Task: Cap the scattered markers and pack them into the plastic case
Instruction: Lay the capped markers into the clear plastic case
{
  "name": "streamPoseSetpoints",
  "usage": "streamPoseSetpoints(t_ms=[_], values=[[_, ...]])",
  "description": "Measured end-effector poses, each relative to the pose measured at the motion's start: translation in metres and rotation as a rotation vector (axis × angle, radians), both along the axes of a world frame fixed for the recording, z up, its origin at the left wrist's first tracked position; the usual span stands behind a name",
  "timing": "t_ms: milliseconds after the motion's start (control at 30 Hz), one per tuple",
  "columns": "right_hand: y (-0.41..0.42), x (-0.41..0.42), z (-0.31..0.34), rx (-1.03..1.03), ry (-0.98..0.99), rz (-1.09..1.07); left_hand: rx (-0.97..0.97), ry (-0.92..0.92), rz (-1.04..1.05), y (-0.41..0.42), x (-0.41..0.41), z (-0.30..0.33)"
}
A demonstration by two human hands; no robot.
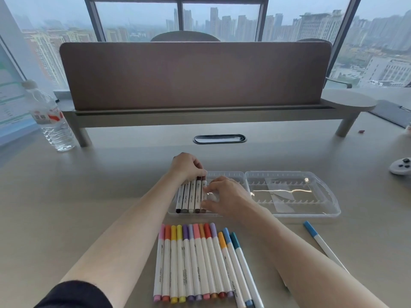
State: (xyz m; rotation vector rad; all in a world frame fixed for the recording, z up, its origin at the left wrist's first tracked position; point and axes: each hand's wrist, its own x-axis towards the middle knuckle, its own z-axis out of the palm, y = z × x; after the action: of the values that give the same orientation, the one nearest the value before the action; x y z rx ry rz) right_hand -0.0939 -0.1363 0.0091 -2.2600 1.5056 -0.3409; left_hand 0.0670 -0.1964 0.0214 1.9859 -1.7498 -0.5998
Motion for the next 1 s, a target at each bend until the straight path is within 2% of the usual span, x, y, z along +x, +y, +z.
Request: streamPoseSetpoints(t_ms=[167, 367, 600, 1000], values=[[0.004, -0.004, -0.002, 0.013, -0.059, 0.008, -0.003, 0.001, 0.043, 0.003, -0.001, 0.001], [0.013, -0.017, 0.001, -0.06, -0.049, 0.047, -0.189, 0.11, 0.092, 0.018, 0.008, -0.005], [0.019, -0.049, 0.008, -0.112, -0.152, -0.052, -0.193, 0.087, 0.129, 0.04, 0.006, -0.001], [0.048, -0.133, 0.021, -0.161, -0.218, -0.248, -0.206, 0.069, 0.023, 0.102, -0.05, 0.011]])
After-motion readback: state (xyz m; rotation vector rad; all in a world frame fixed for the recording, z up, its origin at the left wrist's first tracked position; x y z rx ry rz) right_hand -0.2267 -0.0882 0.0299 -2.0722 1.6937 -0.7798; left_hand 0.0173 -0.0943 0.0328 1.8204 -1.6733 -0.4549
